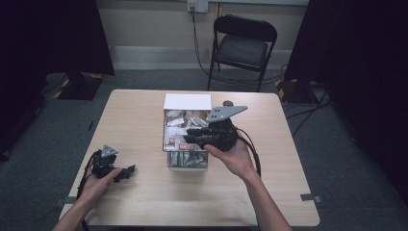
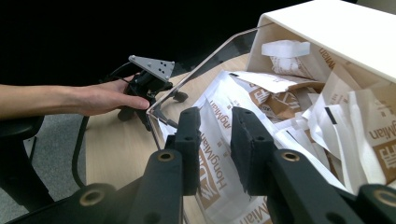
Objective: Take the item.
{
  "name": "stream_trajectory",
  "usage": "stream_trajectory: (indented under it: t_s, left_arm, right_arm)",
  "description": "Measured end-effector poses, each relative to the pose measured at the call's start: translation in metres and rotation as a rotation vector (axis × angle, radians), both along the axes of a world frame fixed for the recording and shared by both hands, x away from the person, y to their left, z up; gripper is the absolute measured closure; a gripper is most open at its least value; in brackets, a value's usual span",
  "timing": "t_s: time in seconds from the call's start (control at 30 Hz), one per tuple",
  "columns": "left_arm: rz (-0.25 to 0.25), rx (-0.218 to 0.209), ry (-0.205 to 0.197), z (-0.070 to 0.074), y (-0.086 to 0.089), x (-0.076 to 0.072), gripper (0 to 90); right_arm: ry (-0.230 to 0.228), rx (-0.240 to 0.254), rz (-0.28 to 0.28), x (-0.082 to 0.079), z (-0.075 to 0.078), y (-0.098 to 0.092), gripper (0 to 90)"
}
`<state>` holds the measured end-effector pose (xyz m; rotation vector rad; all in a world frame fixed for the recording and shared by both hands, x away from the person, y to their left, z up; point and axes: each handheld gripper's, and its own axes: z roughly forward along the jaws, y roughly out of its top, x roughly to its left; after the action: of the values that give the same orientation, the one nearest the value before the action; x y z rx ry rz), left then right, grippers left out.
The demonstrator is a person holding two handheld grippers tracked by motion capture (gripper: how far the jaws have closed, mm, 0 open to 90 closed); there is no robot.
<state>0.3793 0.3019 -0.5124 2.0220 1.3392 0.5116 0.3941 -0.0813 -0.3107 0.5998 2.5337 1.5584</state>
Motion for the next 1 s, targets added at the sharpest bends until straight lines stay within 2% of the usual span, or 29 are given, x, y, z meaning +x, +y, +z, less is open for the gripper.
stream_trajectory:
  t_s: [0.1,0.43,0.6,0.7,1.0]
  left_arm:
    - [0.000,0.000,0.000,0.000,0.000,0.000,0.0]
    - [0.000,0.000,0.000,0.000,0.000,0.000,0.0]
    - [0.000,0.000,0.000,0.000,0.000,0.000,0.0]
    - [-0.001,0.001,0.000,0.000,0.000,0.000,0.0]
    - [-0.001,0.001,0.000,0.000,0.000,0.000,0.0]
  right_arm:
    - [-0.009,-0.001,-0.006,0.002,0.000,-0.001,75.8]
    - [-0.009,-0.033,-0.041,0.010,-0.004,0.001,74.6]
    - [0.003,-0.047,-0.019,0.010,-0.004,0.004,76.1]
    - [0.000,-0.047,-0.004,0.008,-0.003,0.003,80.5]
    - [-0.013,-0.050,-0.023,0.013,-0.003,0.003,81.8]
